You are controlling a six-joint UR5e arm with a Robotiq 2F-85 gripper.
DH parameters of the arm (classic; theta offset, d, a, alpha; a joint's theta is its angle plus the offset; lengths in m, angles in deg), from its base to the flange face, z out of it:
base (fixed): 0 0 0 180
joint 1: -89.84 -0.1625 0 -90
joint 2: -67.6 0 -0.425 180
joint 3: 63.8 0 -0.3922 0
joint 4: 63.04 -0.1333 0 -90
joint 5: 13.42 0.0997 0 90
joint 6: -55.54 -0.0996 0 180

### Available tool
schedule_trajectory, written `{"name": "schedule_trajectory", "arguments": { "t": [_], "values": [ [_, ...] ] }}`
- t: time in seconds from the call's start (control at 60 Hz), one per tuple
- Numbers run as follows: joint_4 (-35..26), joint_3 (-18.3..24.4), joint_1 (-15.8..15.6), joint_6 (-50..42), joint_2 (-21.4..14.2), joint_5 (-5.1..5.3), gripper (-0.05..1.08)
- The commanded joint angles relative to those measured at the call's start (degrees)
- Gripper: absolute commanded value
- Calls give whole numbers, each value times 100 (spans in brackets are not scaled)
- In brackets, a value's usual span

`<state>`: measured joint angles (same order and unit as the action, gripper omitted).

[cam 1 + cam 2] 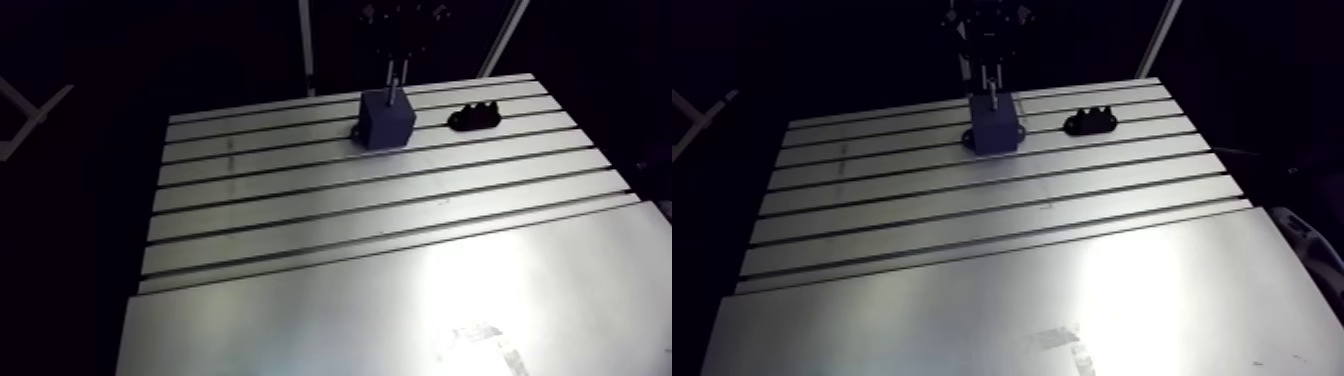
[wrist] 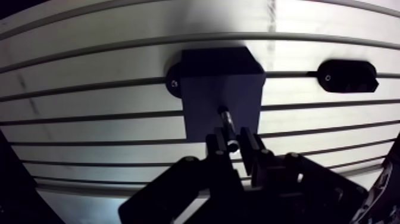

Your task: Pick up the M10 bolt and insert it into the hole until fully seated.

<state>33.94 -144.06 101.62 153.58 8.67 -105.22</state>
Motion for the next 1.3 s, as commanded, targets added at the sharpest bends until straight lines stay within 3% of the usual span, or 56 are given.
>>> {"name": "schedule_trajectory", "arguments": {
  "t": [0.017, 1.3],
  "values": [
    [9, -38, 1, 0, -8, 0, 108],
    [18, -20, -26, -26, 1, -17, 108]
  ]
}}
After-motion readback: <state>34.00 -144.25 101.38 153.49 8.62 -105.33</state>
